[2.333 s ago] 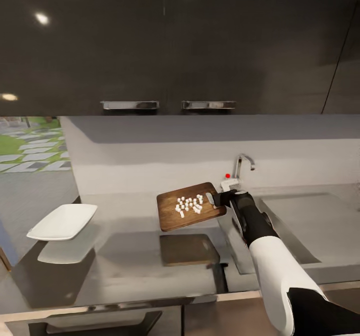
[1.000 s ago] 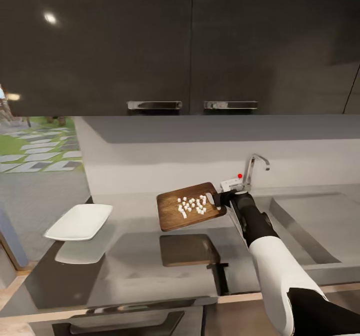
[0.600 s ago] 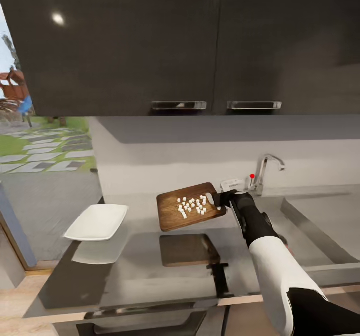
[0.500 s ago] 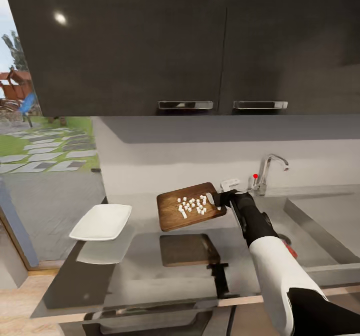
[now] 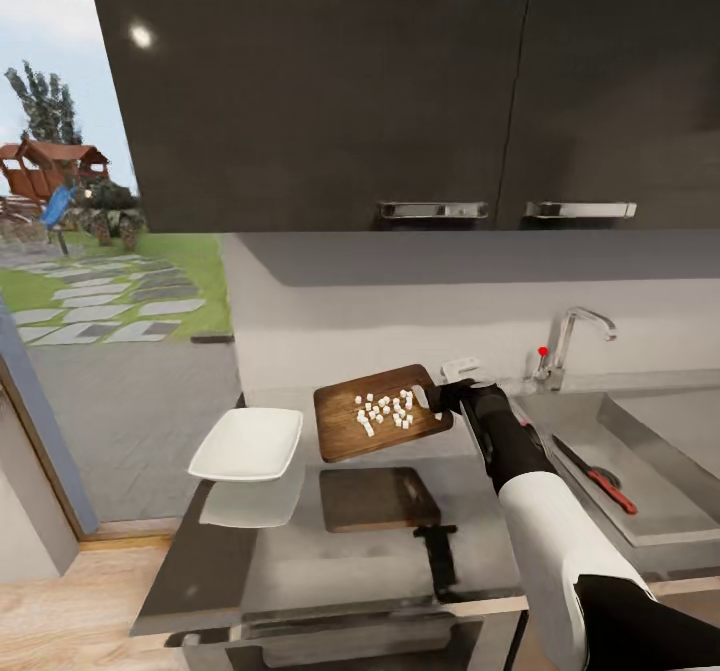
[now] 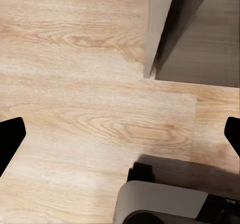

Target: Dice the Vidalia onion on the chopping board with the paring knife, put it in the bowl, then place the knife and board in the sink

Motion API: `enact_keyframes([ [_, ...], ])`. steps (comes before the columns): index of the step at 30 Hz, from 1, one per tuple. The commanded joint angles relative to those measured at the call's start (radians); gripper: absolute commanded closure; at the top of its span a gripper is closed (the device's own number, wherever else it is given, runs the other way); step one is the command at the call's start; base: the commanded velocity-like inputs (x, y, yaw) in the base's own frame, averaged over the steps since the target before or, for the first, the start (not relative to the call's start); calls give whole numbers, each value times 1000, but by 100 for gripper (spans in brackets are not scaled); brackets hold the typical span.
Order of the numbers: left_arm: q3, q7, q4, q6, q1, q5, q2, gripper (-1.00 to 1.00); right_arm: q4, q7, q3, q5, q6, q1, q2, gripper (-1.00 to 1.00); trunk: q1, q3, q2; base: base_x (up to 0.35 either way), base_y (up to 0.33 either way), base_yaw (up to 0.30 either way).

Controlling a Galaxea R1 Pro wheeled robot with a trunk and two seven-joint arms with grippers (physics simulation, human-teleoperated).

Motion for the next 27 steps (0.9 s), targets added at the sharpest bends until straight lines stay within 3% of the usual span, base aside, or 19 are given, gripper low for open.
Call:
enact_keyframes([
  [1,-8,-1,4,-6,-2,8,0,-100,-2,9,-6,7,3,-2,2,100,0,-1,-1,0,287,0],
  [14,-9,0,4,-6,-2,8,0,-100,-2,10,-6,7,3,-1,2,100,0,-1,-1,94,249,0],
  [27,-9,-1,4,-6,-2,8,0,-100,-2,10,-4,7,3,-1,2,100,0,-1,-1,90,69,0],
])
